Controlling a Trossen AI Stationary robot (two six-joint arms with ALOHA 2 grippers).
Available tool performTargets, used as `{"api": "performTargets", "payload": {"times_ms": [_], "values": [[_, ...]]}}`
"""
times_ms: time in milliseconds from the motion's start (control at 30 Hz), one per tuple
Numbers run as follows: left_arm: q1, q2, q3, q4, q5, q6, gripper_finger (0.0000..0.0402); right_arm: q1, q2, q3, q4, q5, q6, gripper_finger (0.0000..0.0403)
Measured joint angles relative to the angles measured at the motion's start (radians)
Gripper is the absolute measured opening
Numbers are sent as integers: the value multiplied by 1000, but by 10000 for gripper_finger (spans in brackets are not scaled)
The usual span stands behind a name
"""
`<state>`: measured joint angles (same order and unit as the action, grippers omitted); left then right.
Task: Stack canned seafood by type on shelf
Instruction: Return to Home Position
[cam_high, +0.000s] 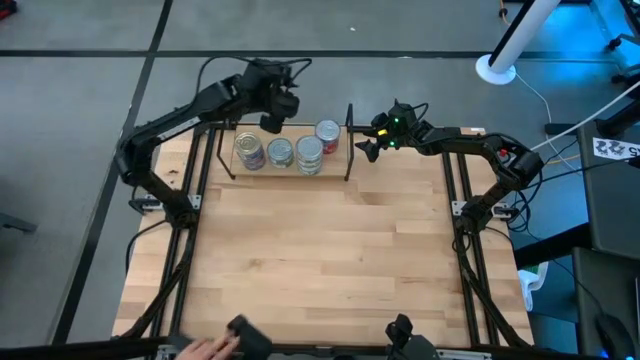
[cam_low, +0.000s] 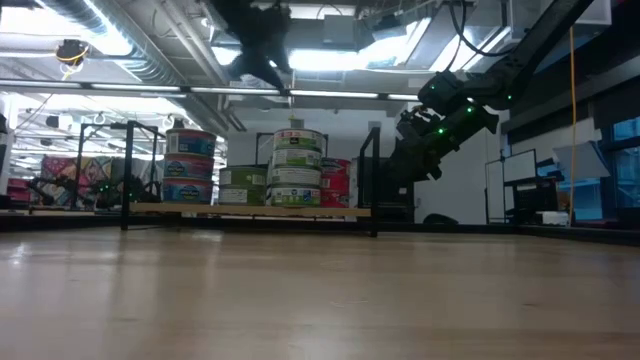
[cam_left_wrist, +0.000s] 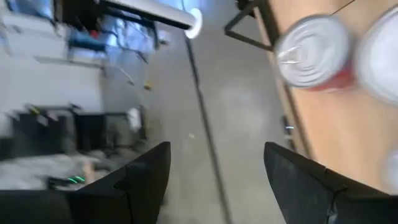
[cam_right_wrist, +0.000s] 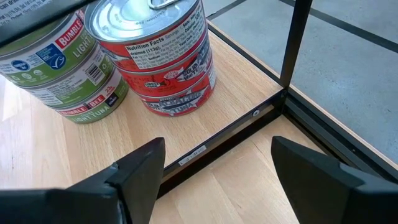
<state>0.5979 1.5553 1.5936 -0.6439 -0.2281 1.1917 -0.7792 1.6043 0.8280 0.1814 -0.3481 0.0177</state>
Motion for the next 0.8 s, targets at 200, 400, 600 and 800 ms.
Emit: {"api": "performTargets", "payload": {"times_ms": [200,400,600,800], "values": [[-77,-89,0,-225,-1,-302,219,-5,0,0,0,0,0,293],[-187,-185,0,-427,1,-583,130,-6,0,0,0,0,0,293],[-267,-294,0,-551,168,-867,42,-7,0,0,0,0,0,293],[-309,-423,-25,-483,306,-918,6,-12,-20,0,-11,-124,13,293]]}}
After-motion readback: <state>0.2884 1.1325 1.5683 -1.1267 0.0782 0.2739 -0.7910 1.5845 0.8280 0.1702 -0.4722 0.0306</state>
